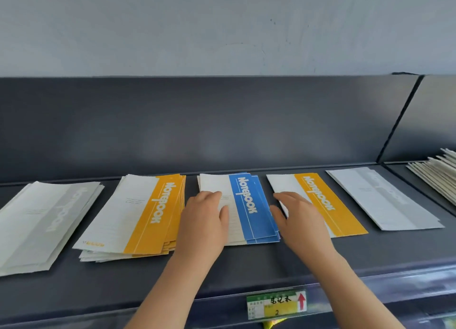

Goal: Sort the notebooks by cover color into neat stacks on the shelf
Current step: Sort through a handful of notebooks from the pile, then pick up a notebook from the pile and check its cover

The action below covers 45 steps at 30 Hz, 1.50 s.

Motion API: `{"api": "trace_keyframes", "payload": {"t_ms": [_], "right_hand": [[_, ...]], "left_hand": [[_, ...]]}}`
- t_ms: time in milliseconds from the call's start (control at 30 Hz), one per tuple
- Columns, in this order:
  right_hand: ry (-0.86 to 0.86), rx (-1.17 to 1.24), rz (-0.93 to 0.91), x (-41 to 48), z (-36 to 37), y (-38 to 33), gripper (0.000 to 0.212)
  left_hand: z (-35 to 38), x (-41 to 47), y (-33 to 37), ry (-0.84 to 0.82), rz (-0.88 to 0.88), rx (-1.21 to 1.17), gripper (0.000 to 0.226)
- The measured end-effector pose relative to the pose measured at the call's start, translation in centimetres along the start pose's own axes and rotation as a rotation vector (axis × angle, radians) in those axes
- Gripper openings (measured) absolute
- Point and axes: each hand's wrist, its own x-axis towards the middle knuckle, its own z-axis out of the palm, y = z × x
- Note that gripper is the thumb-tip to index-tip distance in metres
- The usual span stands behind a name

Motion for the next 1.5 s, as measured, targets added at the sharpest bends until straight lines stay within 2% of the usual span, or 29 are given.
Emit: {"api": "trace_keyframes", "payload": {"t_ms": [100,333,733,900,1333,1500], "right_hand": [[0.041,0.004,0.021,-1.3,-1.7,2.0,0.036],[0.144,0.014,0.095,-3.8,-6.9,8.7,0.035],[0.154,-0.049,0.130,-5.9,-17.2,25.5,0.040],[0.142,-0.026,0.145,-5.7,-19.6,31.5,0.041],[0.221,0.010,0.246,-0.9,-23.9,42.0,0.037],[0.282,0.017,0.307,1.0,-26.4,47.4,0.027]], "left_hand": [[-0.1,-0.5,1.7,-0.012,0.042,-0.037,0.043],[2.3,-1.7,8.1,-0.031,0.149,-0.096,0.040],[10.9,-3.6,26.5,-0.017,0.222,-0.144,0.038],[14.4,-3.6,31.8,-0.046,0.219,-0.145,0.040],[21.1,1.1,40.5,-0.096,0.295,-0.172,0.037],[23.4,2.6,45.6,-0.099,0.360,-0.195,0.032]]}}
